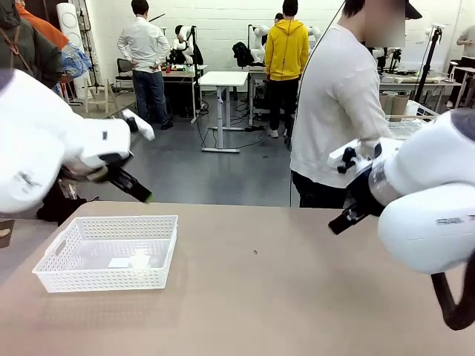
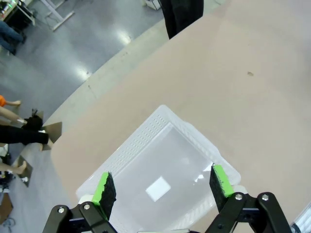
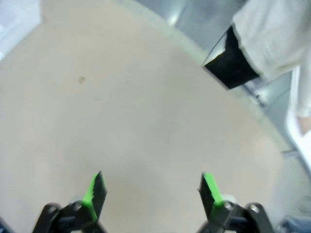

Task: Clean and organize the cups into the basket.
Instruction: Pick up the Organizing basket and move it to the center of the table, then pick up the Reusable plastic cup from the right side of the table and place it inside the Organizing basket.

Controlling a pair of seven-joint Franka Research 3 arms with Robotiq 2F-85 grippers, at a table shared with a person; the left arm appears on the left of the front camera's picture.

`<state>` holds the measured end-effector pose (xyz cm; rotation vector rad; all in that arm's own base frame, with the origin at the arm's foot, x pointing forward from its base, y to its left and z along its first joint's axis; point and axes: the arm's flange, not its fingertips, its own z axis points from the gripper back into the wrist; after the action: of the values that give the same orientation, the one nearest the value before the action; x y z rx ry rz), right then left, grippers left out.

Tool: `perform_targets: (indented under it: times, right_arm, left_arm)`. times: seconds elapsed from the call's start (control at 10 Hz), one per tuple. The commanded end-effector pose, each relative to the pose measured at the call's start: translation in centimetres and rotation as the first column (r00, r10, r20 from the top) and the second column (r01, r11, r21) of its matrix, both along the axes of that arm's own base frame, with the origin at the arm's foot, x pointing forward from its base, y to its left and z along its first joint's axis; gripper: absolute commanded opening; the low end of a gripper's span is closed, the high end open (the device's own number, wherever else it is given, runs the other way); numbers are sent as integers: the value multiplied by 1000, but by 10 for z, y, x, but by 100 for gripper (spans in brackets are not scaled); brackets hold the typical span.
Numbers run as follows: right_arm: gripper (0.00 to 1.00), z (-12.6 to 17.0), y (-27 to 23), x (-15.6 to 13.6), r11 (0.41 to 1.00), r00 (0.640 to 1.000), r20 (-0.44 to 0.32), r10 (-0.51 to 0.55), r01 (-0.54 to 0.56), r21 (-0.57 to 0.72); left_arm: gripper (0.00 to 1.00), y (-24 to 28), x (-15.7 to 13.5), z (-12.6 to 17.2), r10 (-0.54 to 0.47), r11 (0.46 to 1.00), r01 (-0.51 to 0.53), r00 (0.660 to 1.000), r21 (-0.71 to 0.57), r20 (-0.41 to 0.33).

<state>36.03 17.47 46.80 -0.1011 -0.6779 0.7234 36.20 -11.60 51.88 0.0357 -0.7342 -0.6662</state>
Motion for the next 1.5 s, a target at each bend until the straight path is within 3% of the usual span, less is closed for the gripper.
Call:
perform_targets:
  times: [0.0, 0.2, 0.3, 0.4, 0.7, 0.8, 0.9, 1.0, 1.1, 1.2, 1.3, 1.4]
  right_arm:
    - [100, -10, -42, -156, 988, 995, 101, -6, 21, -154]
    - [100, -7, -51, -214, 978, 982, 190, -18, 57, -202]
    - [100, -6, -54, -216, 986, 972, 232, -24, 61, -152]
    - [100, 92, 9, -95, 979, 989, 148, -1, 31, -199]
    - [100, 92, 9, -95, 979, 989, 148, -1, 31, -199]
    - [100, 102, 10, -115, 981, 989, 148, -9, 38, -191]
    - [100, 112, -15, -107, 962, 993, -48, 106, -90, 257]
    - [100, 115, -49, -97, 840, 979, -145, 146, -45, 541]
    - [100, 114, -83, -89, 688, 951, -200, 235, -17, 726]
    - [100, 107, -123, -80, 535, 938, -229, 261, 57, 843]
    - [100, 96, -155, -70, 429, 936, -263, 234, 144, 892]
    - [100, 82, -182, -62, 352, 931, -296, 213, 209, 912]
  left_arm:
    - [100, 43, -118, -25, -32, 996, 34, 999, 77, -29]
    - [100, 48, -142, -26, -68, 991, 73, 996, 111, -51]
    - [100, 47, -141, -31, -56, 985, 63, 997, 159, -49]
    - [100, 24, -70, 55, -39, 996, 42, 998, 73, -53]
    - [100, 24, -70, 55, -39, 996, 42, 998, 73, -53]
    - [100, 28, -79, 58, -43, 994, 49, 997, 97, -62]
    - [100, 61, -61, 65, -121, 919, 7, 956, -395, -266]
    - [100, 94, -45, 66, -290, 783, 13, 892, -622, -346]
    - [100, 124, -30, 61, -367, 619, -138, 819, -773, -440]
    - [100, 144, -28, 54, -459, 474, -236, 756, -848, -467]
    - [100, 157, -24, 49, -442, 450, -313, 736, -837, -512]
    - [100, 175, -18, 44, -378, 438, -388, 738, -811, -558]
